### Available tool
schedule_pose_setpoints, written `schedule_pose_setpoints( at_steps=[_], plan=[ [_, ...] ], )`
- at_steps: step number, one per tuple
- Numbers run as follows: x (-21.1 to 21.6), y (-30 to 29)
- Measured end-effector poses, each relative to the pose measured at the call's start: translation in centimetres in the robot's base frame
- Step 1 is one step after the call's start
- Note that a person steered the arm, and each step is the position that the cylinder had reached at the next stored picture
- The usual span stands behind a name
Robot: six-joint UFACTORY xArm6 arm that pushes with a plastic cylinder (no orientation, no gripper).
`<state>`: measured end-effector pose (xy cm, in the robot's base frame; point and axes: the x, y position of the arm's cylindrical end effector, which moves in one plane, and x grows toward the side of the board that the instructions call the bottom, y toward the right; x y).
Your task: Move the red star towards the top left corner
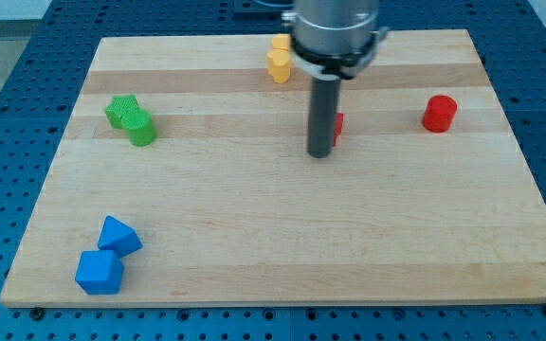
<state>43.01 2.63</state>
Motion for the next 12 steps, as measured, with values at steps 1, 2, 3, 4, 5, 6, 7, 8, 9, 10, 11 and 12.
schedule_pose_setpoints(
  at_steps=[1, 2, 3, 4, 5, 6, 7, 8, 9, 10, 11, 12],
  plan=[
    [-4.2, -3.7],
    [-4.1, -3.5],
    [1.7, 0.4],
    [9.9, 3.5],
    [10.2, 8.1],
    [8.7, 8.9],
    [7.2, 8.9],
    [5.7, 8.8],
    [3.9, 8.3],
    [0.2, 6.1],
    [-2.7, 3.3],
    [-5.1, 1.1]
  ],
)
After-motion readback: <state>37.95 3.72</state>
